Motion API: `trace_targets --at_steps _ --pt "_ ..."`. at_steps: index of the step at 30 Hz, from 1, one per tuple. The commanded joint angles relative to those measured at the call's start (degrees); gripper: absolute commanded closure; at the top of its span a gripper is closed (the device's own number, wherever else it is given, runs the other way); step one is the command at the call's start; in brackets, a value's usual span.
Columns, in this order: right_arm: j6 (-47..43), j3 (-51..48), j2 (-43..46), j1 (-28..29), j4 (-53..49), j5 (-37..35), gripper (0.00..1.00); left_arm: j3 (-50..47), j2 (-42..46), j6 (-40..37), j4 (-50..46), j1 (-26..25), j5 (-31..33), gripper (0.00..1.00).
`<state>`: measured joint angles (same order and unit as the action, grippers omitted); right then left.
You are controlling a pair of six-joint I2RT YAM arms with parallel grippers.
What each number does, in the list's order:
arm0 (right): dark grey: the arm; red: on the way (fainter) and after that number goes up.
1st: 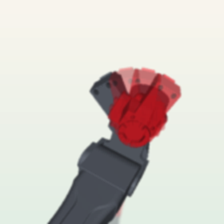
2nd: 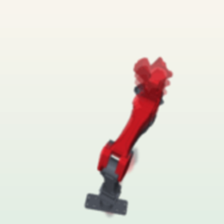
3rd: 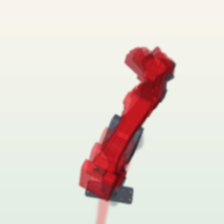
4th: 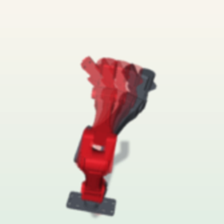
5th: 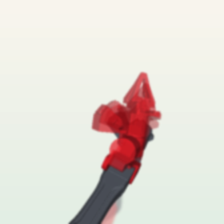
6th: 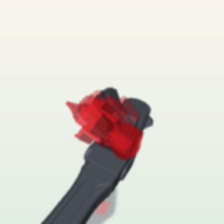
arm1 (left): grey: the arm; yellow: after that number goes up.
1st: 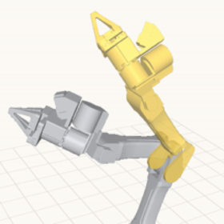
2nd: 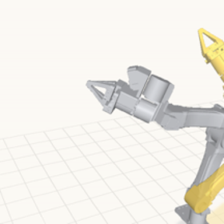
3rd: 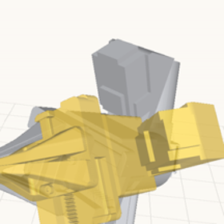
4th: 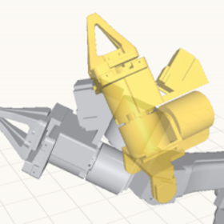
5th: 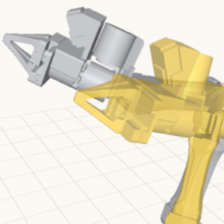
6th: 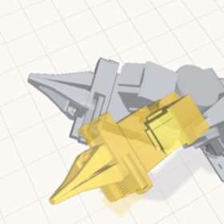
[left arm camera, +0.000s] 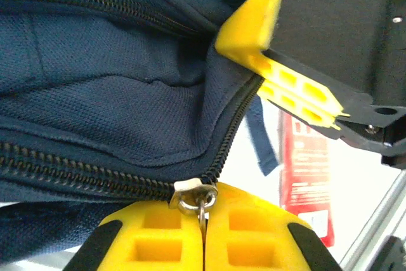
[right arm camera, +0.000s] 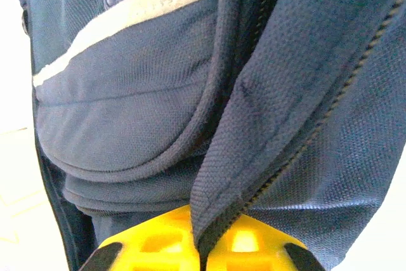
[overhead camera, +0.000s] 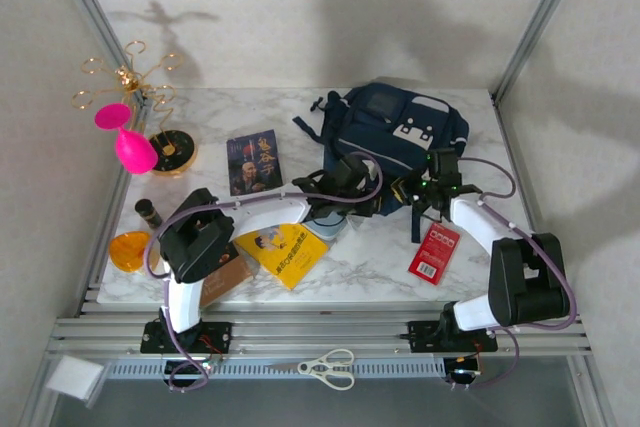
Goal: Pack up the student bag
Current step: Unzip the student bag at the top-center of the table.
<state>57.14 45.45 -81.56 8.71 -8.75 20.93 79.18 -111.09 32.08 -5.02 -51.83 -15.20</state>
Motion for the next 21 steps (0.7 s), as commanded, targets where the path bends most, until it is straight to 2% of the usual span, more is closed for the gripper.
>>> trace_targets --at_steps 1,4,8,10,14,21 --pt "-13.8 5.9 -2.5 -6.1 1.2 -3.4 0.99 3.5 0.9 4.0 3.9 -4.8 -4.0 1.00" --pt "-20.0 9.1 -2.9 -9.2 -2.5 -5.6 1.00 6.7 -1.7 6.6 5.5 -6.8 -4.2 1.00" --pt "-24.0 11.7 -2.8 -13.7 -7.3 -7.4 1.00 9.8 -3.4 6.7 1.8 -6.8 -1.3 1.00" --pt "-24.6 11.5 -1.9 -15.7 -7.2 -7.8 1.00 9.1 -2.6 5.6 -0.7 -5.7 0.6 1.00" --pt "-27.0 13.8 -3.1 -18.9 -8.2 -6.0 1.00 3.5 2.0 3.9 -1.8 -3.1 0.2 1.00" --pt "-26.9 16.3 -4.9 -19.0 -8.2 -4.6 1.00 -2.8 4.3 -1.8 -3.6 3.4 -0.7 1.00"
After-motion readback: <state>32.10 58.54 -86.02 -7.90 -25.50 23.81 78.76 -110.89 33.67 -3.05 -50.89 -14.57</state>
